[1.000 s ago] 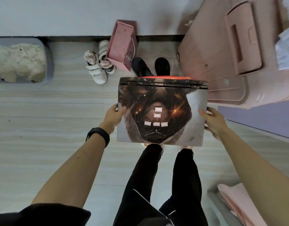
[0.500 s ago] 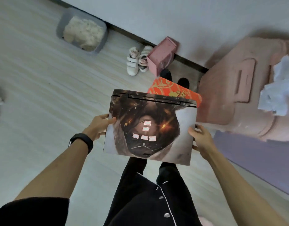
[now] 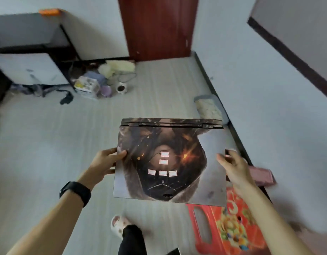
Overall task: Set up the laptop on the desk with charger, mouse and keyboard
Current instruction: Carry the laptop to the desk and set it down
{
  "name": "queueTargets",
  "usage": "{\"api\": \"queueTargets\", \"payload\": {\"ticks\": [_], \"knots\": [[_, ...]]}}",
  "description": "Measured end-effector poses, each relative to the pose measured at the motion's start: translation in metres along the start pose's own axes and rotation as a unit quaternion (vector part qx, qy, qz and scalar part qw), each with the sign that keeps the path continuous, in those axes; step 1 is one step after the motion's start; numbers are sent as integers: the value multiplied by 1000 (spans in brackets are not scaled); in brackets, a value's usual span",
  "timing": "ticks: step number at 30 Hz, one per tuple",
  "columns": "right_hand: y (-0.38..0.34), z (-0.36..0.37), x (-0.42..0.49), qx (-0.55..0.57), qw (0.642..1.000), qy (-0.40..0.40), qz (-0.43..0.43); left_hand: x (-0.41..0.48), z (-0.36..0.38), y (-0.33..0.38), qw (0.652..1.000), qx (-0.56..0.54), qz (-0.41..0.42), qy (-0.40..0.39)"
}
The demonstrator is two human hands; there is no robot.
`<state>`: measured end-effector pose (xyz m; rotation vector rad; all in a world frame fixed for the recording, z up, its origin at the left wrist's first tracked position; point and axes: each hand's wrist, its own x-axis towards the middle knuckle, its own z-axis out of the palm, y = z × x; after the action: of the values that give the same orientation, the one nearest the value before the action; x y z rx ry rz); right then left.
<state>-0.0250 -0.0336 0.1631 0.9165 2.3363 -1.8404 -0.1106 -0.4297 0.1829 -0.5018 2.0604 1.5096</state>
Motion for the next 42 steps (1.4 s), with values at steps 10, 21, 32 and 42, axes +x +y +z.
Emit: {"api": "queueTargets", "payload": {"ticks": [10,21,32,42], "knots": [[-149,288,54,-25,989,-133,-65,24,-273,2,987,-94,-5,126],[-308,575,145,-29,962,-250,-110,110,-508,54,956,-143,10,256],[-492,828,295,-50,910,-382,-155,246,-664,125,895,-233,-17,380],[-587,1076,345,-68,889,-424,-158,363,-865,122,870,-273,-31,409]]}}
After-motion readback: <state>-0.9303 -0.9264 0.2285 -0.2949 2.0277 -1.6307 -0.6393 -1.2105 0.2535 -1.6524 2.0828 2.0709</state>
